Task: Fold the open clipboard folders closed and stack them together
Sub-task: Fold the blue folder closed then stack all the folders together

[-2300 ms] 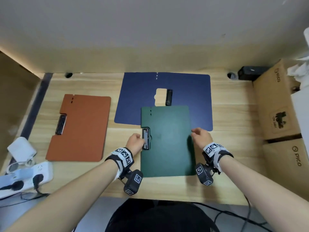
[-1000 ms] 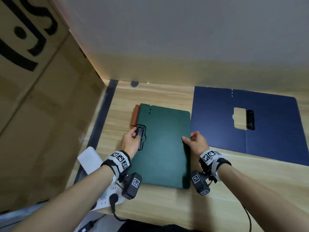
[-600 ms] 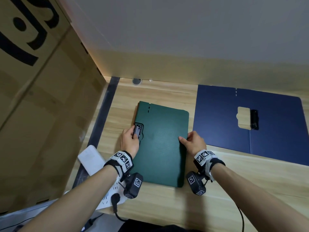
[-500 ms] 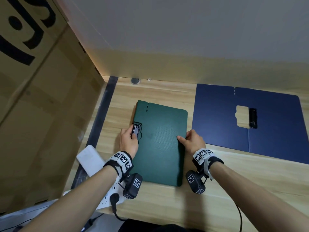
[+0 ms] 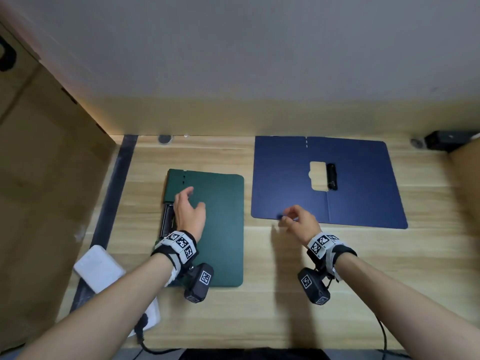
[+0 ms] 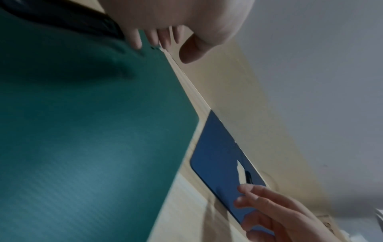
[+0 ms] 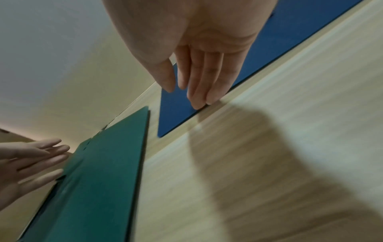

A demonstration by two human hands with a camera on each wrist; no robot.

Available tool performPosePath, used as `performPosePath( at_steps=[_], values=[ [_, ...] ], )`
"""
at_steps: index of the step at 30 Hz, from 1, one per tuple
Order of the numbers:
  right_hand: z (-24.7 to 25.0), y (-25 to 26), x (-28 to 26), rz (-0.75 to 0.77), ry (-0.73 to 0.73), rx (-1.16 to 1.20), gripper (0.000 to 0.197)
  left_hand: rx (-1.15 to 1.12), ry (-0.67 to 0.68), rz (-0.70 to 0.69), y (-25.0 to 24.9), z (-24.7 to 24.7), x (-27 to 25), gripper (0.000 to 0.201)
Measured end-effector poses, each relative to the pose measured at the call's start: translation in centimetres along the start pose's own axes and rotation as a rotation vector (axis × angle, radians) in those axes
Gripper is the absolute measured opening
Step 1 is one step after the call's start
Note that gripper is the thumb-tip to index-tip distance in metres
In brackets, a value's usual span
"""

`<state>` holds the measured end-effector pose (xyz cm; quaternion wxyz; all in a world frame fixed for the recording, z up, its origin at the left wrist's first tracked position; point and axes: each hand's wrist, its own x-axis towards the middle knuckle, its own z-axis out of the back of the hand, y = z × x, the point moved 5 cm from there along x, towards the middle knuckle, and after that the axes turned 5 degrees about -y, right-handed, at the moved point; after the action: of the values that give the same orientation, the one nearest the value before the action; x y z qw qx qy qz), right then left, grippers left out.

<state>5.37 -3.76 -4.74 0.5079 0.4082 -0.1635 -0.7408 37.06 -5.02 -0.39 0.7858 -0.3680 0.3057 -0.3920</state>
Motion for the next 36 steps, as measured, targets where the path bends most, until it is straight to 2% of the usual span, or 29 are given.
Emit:
performPosePath(
  at_steps=[3,6,8,14,19,23,27,30,32,33,34,36],
  values=[
    [4.9,-2.9,-0.1,-0.031,-0.076,-0.071,0.022,-0.052,0.188,0.043,-2.3,-4.9,-2.0,0.043],
    [9.2,-6.0,-0.3,-0.065,-0.101,-0.164,0.029,-0.033,0.377,0.153,-3.3,-9.7,-4.3,0.054],
    [11.3,-7.5,-0.2,-0.062,-0.085,-0.232,0.038,0.004,0.413,0.218,-3.4,-11.9,-5.3,0.061],
    [16.4,-11.7,1.8,0.01,0.016,-0.411,0.054,-0.041,0.302,0.346,-4.3,-15.5,-7.3,0.034],
    [16.5,-13.5,2.6,0.085,0.11,-0.541,0.035,-0.127,0.134,0.501,-3.9,-16.1,-7.1,0.045],
    [16.5,-14.5,1.7,0.115,0.08,-0.584,0.044,-0.156,0.058,0.617,-2.8,-16.5,-8.6,0.051],
    [17.2,-14.4,1.5,0.139,0.085,-0.59,0.042,-0.102,0.021,0.601,-2.1,-15.4,-10.4,0.01],
    [17.4,-14.1,0.8,0.146,0.092,-0.58,0.04,-0.121,0.044,0.549,-2.0,-14.1,-11.6,0.014],
    [17.2,-13.8,0.2,0.137,0.105,-0.559,0.038,-0.13,0.063,0.508,-2.3,-12.9,-11.9,0.009],
    [17.0,-13.6,0.0,0.138,0.12,-0.548,0.037,-0.136,0.058,0.49,-2.5,-12.1,-11.9,0.015],
    [16.7,-13.3,-0.3,0.143,0.136,-0.537,0.035,-0.141,0.051,0.458,-3.0,-11.3,-11.9,0.02],
    [15.7,-12.4,-0.7,0.169,0.162,-0.519,0.03,-0.142,0.039,0.37,-4.4,-9.7,-11.8,0.016]
  ],
)
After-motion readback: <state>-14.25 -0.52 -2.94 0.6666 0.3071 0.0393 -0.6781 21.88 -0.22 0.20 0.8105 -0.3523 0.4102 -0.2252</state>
